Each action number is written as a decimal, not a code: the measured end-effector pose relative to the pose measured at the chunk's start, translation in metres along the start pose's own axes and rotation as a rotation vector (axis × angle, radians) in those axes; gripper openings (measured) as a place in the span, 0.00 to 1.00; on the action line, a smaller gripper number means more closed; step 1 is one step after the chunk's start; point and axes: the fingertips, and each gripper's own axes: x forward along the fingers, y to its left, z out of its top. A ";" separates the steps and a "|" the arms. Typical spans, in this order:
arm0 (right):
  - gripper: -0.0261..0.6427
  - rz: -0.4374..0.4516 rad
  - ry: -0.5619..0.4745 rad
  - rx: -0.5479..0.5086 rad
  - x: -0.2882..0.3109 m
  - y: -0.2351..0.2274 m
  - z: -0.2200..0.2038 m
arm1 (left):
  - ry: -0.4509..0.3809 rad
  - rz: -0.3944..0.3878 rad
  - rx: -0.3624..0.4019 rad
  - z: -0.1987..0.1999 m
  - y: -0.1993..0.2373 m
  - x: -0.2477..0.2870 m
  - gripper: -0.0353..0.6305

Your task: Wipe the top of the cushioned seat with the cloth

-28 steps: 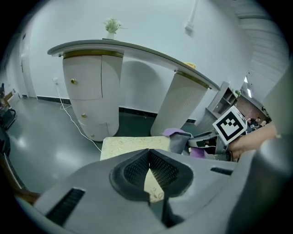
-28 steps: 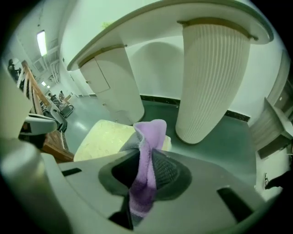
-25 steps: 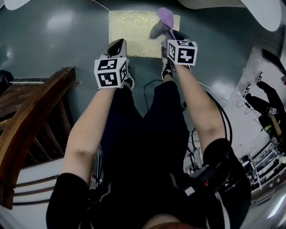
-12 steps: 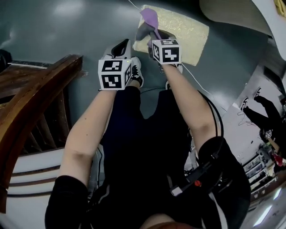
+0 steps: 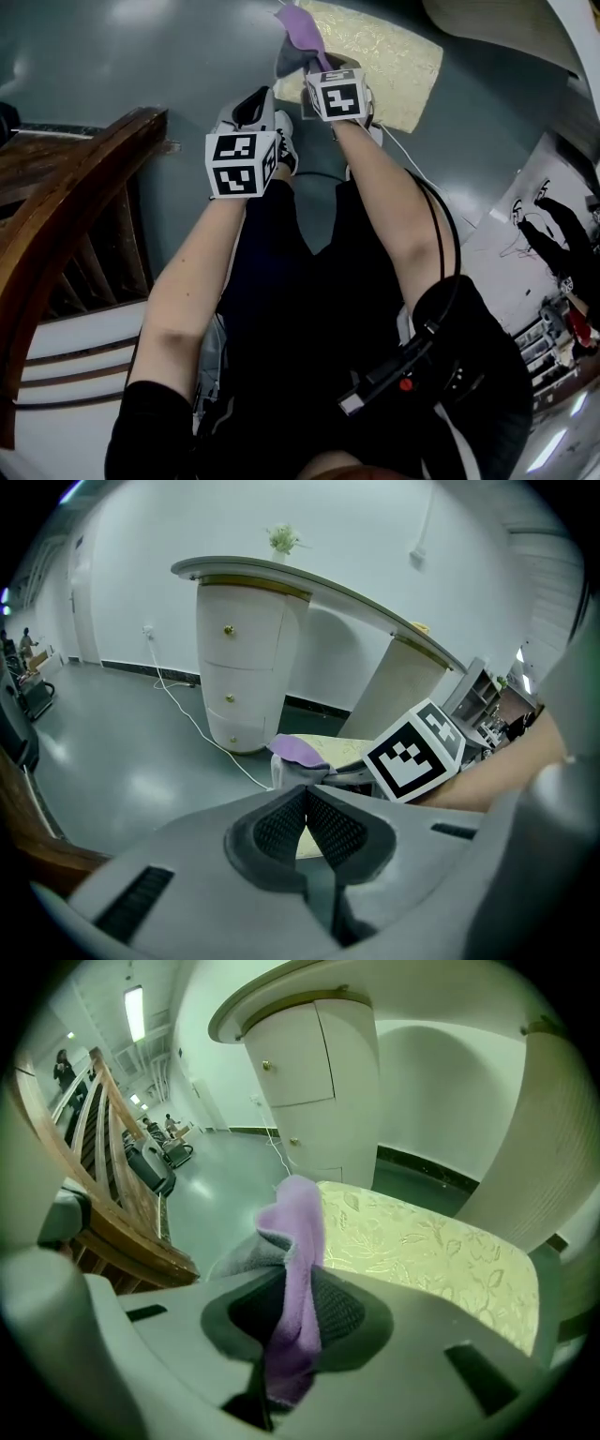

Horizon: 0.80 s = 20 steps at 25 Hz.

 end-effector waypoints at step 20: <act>0.17 0.012 0.003 0.146 -0.040 -0.089 -0.055 | 0.031 -0.033 0.056 -0.003 -0.089 0.029 0.06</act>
